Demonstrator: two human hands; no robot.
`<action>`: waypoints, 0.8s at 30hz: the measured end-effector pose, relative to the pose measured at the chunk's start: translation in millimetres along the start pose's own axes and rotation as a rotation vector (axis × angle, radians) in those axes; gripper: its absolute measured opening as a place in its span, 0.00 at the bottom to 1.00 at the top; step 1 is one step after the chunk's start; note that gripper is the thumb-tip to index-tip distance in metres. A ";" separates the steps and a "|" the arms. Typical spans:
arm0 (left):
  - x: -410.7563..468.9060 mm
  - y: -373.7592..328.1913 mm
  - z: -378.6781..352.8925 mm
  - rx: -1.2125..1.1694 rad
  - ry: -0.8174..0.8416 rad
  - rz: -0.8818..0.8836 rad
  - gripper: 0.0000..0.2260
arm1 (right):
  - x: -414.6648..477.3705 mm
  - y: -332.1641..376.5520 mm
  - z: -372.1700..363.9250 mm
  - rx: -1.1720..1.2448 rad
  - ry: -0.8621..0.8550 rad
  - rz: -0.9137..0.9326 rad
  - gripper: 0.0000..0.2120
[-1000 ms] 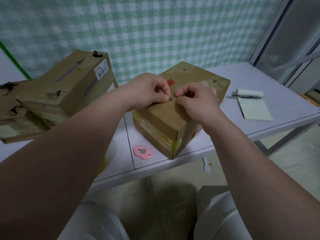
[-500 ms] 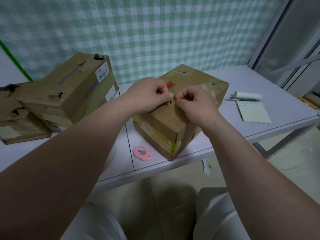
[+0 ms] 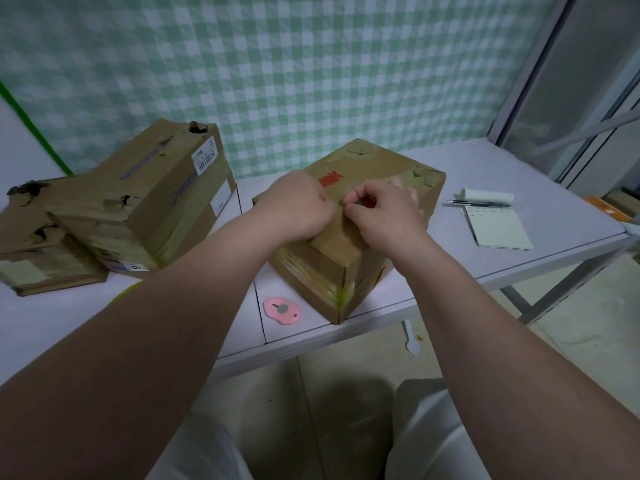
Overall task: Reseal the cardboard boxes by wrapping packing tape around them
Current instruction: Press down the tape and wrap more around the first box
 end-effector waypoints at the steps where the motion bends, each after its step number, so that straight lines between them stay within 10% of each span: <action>1: -0.3 -1.1 -0.2 -0.044 0.014 0.025 0.19 | -0.1 0.1 0.1 -0.002 0.000 0.001 0.11; 17: -2.9 6.0 9.9 -0.351 0.086 0.181 0.07 | -7.8 1.0 -0.7 -0.052 -0.014 0.012 0.10; 24: -18.0 11.8 8.1 -0.325 0.123 -0.033 0.07 | -26.4 -1.5 1.3 -0.257 -0.132 0.087 0.03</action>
Point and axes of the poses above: each hand's wrist, its own x-axis towards the middle knuckle, its own z-axis out of the back of the hand, y = z × x, the point moved 2 cm from there along x, towards the middle knuckle, and after that the axes turned 4 degrees about -x, right-handed, at the moved point
